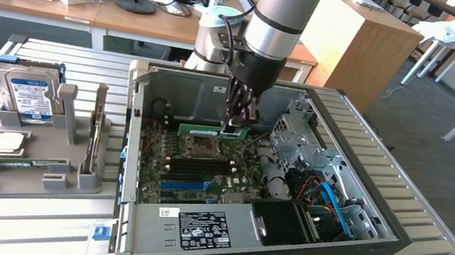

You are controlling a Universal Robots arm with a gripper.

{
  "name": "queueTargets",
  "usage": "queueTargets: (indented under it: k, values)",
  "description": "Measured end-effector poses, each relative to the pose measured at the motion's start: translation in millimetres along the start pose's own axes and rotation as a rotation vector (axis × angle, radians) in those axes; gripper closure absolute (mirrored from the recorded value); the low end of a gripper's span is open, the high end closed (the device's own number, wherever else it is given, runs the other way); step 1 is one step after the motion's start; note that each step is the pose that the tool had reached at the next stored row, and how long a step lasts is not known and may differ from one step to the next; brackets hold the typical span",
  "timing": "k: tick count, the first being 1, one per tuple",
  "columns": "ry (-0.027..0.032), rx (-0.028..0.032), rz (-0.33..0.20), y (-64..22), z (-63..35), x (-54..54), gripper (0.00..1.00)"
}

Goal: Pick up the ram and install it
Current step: 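Insert the ram into the slot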

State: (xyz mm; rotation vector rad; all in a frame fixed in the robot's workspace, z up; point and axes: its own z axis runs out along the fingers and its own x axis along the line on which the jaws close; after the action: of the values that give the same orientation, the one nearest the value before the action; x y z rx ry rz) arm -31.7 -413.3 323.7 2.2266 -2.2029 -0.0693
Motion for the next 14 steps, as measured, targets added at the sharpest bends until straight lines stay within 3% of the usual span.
queueTargets:
  k: [14]
  values:
    - [0.0000, 0.0002, 0.000, -0.6, 16.4, 0.4, 0.89]
